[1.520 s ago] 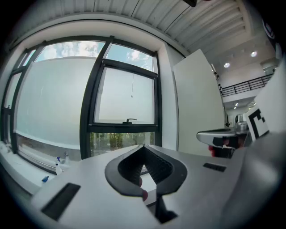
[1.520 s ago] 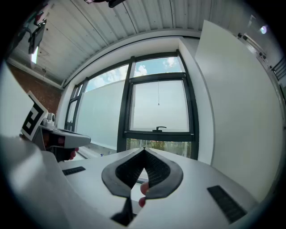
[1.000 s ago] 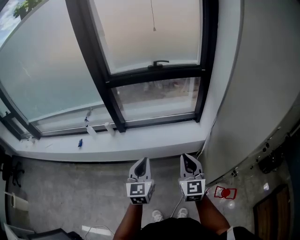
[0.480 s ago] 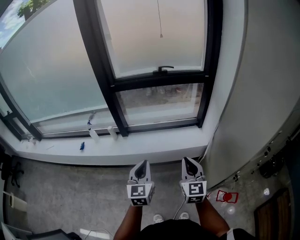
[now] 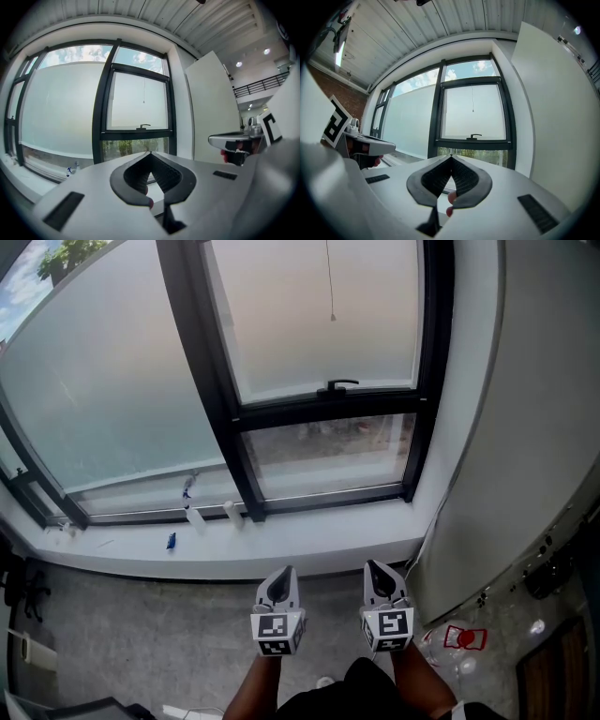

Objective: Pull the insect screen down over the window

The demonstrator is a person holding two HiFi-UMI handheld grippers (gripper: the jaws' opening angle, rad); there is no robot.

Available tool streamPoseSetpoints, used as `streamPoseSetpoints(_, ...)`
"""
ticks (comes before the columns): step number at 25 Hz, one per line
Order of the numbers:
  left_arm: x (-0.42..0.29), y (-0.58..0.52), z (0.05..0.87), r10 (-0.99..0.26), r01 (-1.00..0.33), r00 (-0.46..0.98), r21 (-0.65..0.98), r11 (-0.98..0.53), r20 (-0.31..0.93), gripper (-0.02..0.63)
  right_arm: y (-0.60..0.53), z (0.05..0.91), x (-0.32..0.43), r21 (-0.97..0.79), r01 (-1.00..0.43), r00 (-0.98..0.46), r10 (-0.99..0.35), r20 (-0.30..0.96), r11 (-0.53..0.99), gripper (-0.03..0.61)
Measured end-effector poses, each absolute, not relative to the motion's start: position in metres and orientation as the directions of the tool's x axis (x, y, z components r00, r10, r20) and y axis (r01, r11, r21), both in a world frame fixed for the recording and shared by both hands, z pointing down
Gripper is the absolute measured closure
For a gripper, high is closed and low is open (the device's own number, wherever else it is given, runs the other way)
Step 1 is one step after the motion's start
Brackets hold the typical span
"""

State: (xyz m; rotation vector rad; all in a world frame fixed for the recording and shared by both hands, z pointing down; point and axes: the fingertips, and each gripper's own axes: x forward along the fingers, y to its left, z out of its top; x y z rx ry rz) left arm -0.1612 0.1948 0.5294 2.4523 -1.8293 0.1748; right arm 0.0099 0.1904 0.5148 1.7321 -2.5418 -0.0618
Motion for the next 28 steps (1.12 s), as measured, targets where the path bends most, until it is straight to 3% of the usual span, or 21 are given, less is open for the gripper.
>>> streamPoseSetpoints(5,-0.174,0.176,0.549,-0.943,-0.963,0.271,0.057,-0.265,0.195,0.620,0.171,0.527,0.002,0.047,-0.933,-0.353,-0.933,0.069,0.356,0.574)
streamPoseSetpoints(15,-0.180,0.091,0.543,-0.955,-0.974,0.222,-0.005,-0.227,0.195,0.620,0.083,0.535,0.016,0.054,-0.925,-0.372,-0.925,0.079,0.376,0.574)
streamPoseSetpoints(28,-0.133,-0.021,0.536,-0.956,-0.973,0.222,-0.024,-0.231,0.193,0.620,-0.033,0.528,0.039,0.059,-0.896,-0.437,-0.897,0.067,0.440,0.574)
